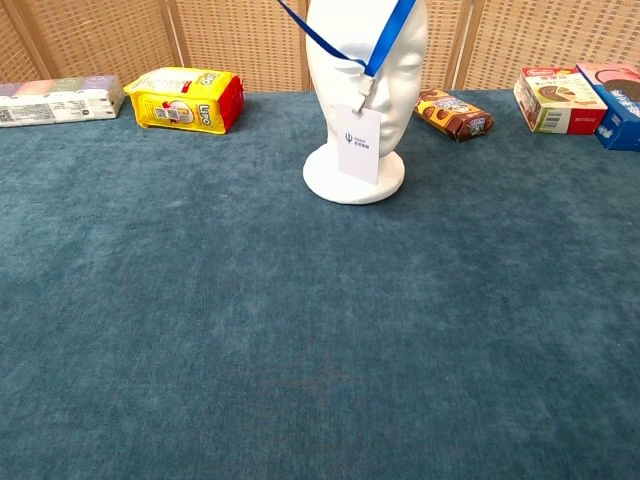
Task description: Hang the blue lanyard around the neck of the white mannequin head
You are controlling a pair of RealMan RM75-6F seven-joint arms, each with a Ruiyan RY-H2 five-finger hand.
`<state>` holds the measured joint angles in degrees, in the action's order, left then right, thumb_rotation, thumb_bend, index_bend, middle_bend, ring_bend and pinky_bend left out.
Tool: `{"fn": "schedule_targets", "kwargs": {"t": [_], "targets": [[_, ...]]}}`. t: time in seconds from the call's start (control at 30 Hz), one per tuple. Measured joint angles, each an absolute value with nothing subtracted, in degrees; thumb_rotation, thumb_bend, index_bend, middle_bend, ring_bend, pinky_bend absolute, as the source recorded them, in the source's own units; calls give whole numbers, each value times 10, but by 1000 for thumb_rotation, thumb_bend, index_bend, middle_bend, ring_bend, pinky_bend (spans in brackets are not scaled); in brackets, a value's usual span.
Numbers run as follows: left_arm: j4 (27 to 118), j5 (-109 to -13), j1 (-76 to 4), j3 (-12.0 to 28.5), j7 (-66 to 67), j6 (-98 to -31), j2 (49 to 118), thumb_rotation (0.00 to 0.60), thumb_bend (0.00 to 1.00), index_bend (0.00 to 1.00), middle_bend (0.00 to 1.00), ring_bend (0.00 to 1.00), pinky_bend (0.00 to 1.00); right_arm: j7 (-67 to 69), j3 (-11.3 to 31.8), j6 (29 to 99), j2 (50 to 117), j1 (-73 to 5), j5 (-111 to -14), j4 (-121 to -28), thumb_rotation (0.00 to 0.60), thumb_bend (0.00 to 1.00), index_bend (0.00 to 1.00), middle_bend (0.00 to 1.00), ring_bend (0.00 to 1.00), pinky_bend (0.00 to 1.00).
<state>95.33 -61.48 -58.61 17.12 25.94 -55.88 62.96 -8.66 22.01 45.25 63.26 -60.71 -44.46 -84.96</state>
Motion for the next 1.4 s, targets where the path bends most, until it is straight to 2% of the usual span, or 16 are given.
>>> {"fn": "schedule_targets", "kwargs": {"t": [1.4], "targets": [[967,-599,-593,149,305,-552,637,600,492,640,1000,1000,912,-117,193,438,653,-607,-429,-808,600,462,732,1000,1000,1000]]}}
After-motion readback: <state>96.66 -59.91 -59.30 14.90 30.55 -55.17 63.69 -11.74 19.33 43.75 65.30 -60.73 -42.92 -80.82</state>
